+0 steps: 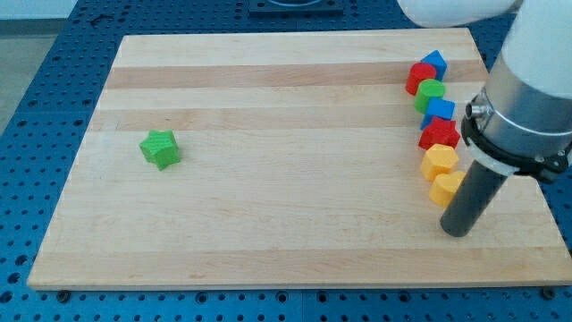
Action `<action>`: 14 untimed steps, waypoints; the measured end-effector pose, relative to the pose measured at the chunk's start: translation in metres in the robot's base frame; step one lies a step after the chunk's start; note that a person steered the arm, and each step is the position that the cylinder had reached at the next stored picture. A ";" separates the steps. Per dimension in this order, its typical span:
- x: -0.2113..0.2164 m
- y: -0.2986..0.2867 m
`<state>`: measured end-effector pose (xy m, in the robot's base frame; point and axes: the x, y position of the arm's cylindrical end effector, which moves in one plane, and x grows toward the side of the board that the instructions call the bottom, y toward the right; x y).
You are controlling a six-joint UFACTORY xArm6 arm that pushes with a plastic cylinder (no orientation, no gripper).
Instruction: Move the green star slightly right
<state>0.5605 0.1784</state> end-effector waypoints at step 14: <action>-0.110 -0.372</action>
<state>0.4505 -0.1932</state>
